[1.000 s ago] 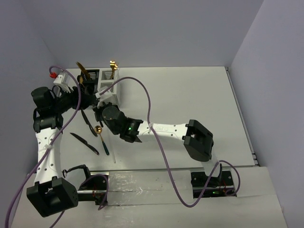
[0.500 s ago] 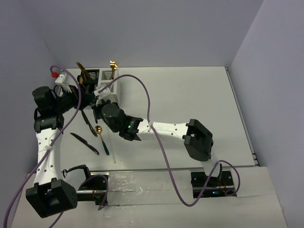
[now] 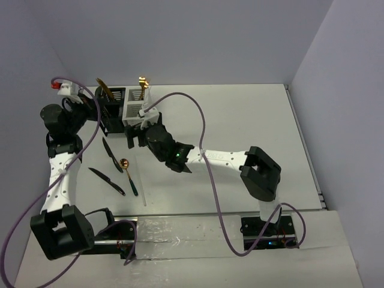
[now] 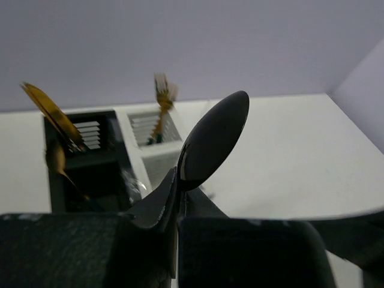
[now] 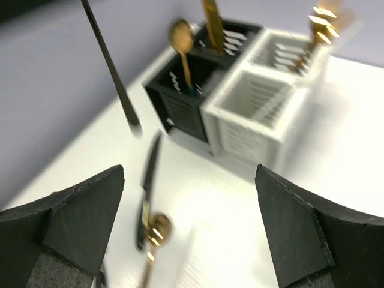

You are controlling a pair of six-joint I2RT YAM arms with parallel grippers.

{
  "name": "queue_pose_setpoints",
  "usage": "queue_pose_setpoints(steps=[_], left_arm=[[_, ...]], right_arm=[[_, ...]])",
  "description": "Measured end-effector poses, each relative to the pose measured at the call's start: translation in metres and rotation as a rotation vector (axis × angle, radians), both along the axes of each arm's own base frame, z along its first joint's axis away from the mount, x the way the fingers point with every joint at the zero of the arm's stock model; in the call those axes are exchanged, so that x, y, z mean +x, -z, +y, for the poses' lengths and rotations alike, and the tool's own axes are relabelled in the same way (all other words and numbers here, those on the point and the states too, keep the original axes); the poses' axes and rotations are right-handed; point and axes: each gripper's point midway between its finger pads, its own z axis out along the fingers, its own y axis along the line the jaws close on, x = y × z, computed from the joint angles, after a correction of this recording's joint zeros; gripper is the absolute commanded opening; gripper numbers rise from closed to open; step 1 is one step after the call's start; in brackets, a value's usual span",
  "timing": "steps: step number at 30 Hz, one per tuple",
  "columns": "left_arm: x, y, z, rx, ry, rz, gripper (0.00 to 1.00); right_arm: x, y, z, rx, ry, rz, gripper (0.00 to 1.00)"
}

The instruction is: Sort the eating utensils into containers

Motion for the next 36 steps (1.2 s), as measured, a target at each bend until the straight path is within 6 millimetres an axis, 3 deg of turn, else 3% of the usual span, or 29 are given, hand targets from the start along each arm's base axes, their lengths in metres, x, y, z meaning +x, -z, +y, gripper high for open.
queue_pose_setpoints(steps=[3,6,12,19,23,27,32,36], left_arm=[[0.026,-0.011,0.018,0.008,-0.087,-0.090,0.00],[0.055,-0.016,0.037,0.011,-0.168,-0.178,0.00],[0.111,0.015,0.058,0.013,-0.257,-0.191,0.00],[0.156,0.039,0.071,0.031,-0.287,-0.190,0.00],[0.163,0.056,0.072,0.021,-0.285,-0.166,0.02],[0.158,0.070,0.070,-0.010,-0.287,-0.135,0.34],[0.143,0.099,0.067,-0.057,-0.300,-0.059,0.40],[0.129,0.093,0.071,-0.079,-0.344,-0.045,0.47]], right_arm=[[-0.006,0.014,-0.026,-0.040,0.026,0.008,0.97],[-0.018,0.013,-0.052,-0.030,0.037,-0.001,0.97],[-0.033,0.000,-0.084,0.040,0.044,-0.018,0.96],[-0.042,0.021,-0.097,0.036,0.044,0.024,0.96],[-0.044,0.027,-0.100,0.033,0.045,0.041,0.96],[-0.045,0.025,-0.103,0.039,0.047,0.042,0.96],[-0.046,0.020,-0.106,0.048,0.050,0.041,0.96],[-0.049,0.018,-0.111,0.054,0.048,0.046,0.96]])
